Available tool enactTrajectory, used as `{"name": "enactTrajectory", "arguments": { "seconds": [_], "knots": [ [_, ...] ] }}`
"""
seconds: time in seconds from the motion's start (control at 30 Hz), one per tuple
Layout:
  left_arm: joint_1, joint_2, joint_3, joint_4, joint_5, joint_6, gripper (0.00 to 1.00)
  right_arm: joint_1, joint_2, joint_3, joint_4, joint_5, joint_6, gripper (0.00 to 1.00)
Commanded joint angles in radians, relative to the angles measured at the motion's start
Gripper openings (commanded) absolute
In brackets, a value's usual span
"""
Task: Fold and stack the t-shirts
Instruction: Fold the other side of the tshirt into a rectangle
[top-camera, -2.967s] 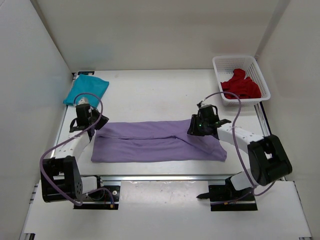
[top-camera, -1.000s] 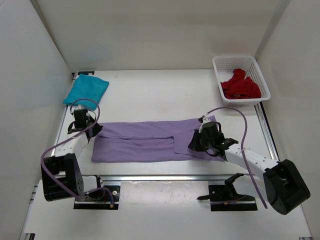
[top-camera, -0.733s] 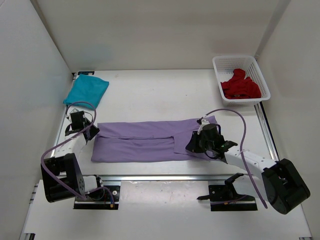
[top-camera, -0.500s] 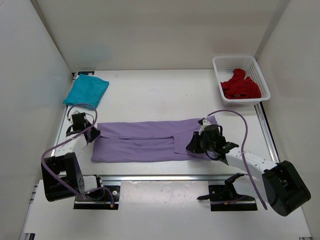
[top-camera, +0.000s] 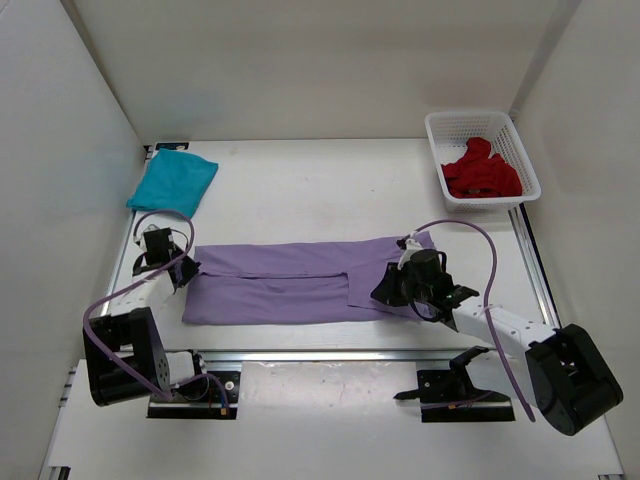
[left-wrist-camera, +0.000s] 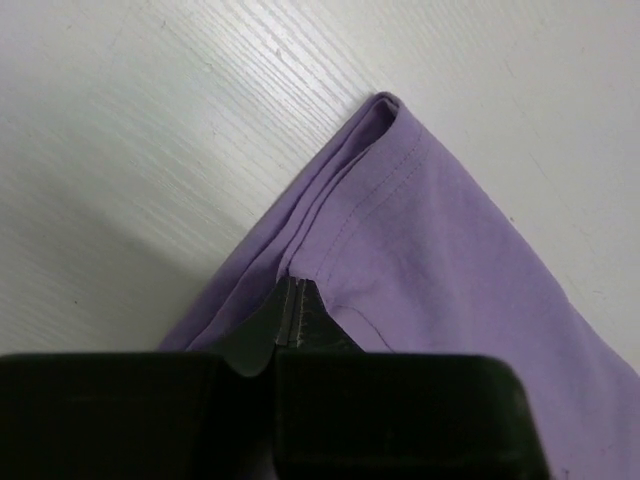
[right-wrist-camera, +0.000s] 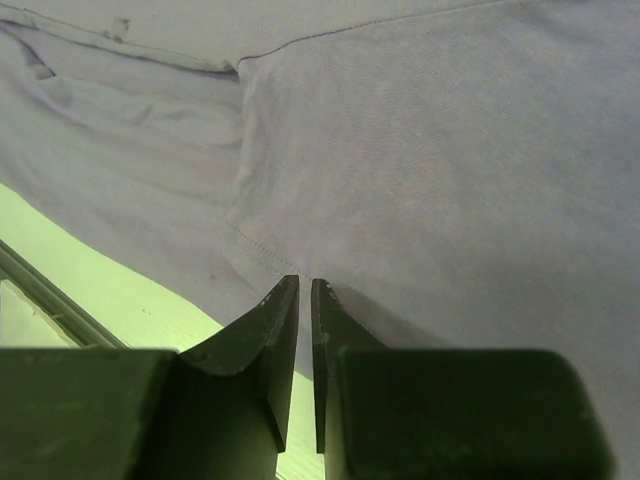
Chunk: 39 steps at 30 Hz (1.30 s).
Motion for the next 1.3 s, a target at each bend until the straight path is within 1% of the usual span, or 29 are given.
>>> {"name": "enactTrajectory", "arguments": {
  "seconds": [0.0, 0.17, 0.27, 0.43, 0.53, 0.6, 0.63, 0.7, 0.8, 0.83, 0.87, 0.9, 0.93, 0.97, 1.03, 1.13, 1.23, 1.27],
  "knots": [
    [-0.015, -0.073, 0.006, 0.027, 0.01, -0.016, 0.0, -0.001, -0.009, -0.005, 0.044, 0.011, -0.018, 0.09],
    [-0.011, -0.177, 0.038, -0.011, 0.021, -0.007, 0.0, 0.001, 0.033, -0.003, 0.053, 0.005, -0.021, 0.09],
    [0.023, -0.192, 0.016, -0.021, 0.023, 0.003, 0.0, -0.004, 0.04, -0.009, 0.058, -0.002, -0.016, 0.09],
    [0.032, -0.168, -0.044, -0.031, 0.043, 0.009, 0.0, -0.005, 0.04, -0.012, 0.055, 0.005, -0.021, 0.09],
    [0.042, -0.14, -0.07, -0.028, 0.053, -0.008, 0.04, -0.019, 0.021, -0.015, 0.05, 0.005, -0.019, 0.1],
    [0.067, -0.13, -0.106, -0.01, 0.069, -0.026, 0.09, -0.024, 0.017, -0.015, 0.046, -0.002, -0.019, 0.09],
    [0.074, -0.133, -0.115, -0.01, 0.072, -0.036, 0.13, -0.03, 0.015, -0.018, 0.044, -0.002, -0.019, 0.09],
    [0.12, -0.133, -0.126, -0.002, 0.087, -0.055, 0.21, -0.027, 0.005, -0.027, 0.038, 0.002, -0.019, 0.09],
    [0.164, -0.197, -0.109, -0.011, 0.095, -0.072, 0.2, -0.042, -0.012, -0.018, 0.021, 0.011, -0.018, 0.1],
    [0.157, -0.243, -0.107, -0.007, 0.078, -0.08, 0.19, -0.047, -0.021, -0.011, 0.027, 0.007, -0.016, 0.1],
    [0.149, -0.292, -0.097, -0.005, 0.037, -0.089, 0.18, -0.048, -0.026, -0.005, 0.023, 0.004, -0.016, 0.11],
    [0.108, -0.312, -0.094, -0.007, -0.005, -0.097, 0.18, -0.054, -0.031, -0.003, 0.021, -0.002, -0.013, 0.1],
    [0.103, -0.333, -0.078, -0.004, -0.014, -0.092, 0.17, -0.063, -0.022, 0.005, 0.018, 0.002, -0.01, 0.1],
    [0.068, -0.331, -0.071, 0.002, -0.002, -0.094, 0.17, -0.062, -0.031, 0.014, 0.017, -0.002, -0.009, 0.1],
    [-0.006, -0.3, -0.078, 0.027, 0.016, -0.126, 0.16, -0.076, -0.016, 0.028, 0.017, 0.004, -0.004, 0.1],
    [-0.127, -0.248, -0.122, 0.105, 0.021, -0.166, 0.15, -0.113, 0.017, 0.066, 0.037, 0.004, 0.013, 0.07],
    [-0.187, -0.162, -0.135, 0.185, 0.024, -0.19, 0.15, -0.152, 0.096, 0.112, 0.069, -0.009, 0.013, 0.01],
    [-0.17, -0.128, -0.14, 0.202, 0.044, -0.192, 0.14, -0.163, 0.133, 0.139, 0.081, -0.01, 0.014, 0.0]
  ]
}}
